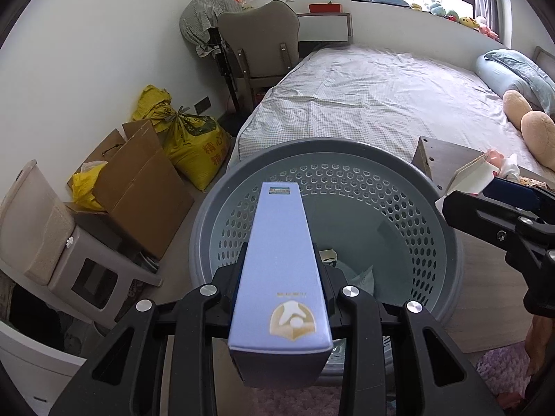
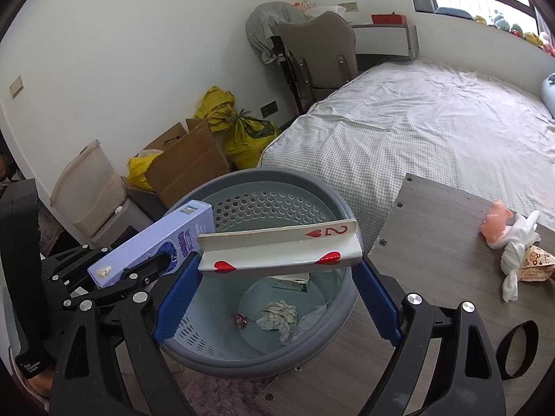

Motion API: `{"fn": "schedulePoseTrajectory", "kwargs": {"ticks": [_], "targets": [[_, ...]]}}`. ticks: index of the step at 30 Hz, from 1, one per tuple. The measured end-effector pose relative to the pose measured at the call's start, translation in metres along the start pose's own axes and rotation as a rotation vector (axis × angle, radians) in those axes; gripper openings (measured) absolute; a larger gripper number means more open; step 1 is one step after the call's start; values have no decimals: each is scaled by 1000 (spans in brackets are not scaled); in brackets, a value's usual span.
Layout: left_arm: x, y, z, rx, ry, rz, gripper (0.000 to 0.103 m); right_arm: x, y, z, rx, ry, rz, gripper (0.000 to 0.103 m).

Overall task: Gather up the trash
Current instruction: 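Carry the box and card over the grey basket and open both grippers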

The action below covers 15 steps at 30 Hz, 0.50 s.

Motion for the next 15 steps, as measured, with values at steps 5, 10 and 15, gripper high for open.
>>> {"fn": "schedulePoseTrajectory", "kwargs": {"ticks": [5, 10, 15], "targets": [[2, -3, -3, -1, 10, -3, 31, 2, -6, -1, 11, 1, -11, 86], [4, -1, -4, -5, 18, 7, 39, 2, -7, 0, 12, -8, -13, 90], [5, 0, -6, 5, 23, 14, 48, 2, -4, 4, 9, -22, -5, 94]]}}
Point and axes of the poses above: each gripper's, at about its wrist camera, not at the fingertips, and y roughly against the way its jaws point, z to its right, x to its top, the point moved 7 cm from there along -y, roughly the way its jaws point, and after that the axes turned 3 degrees about -x, right-handed, at the moved point
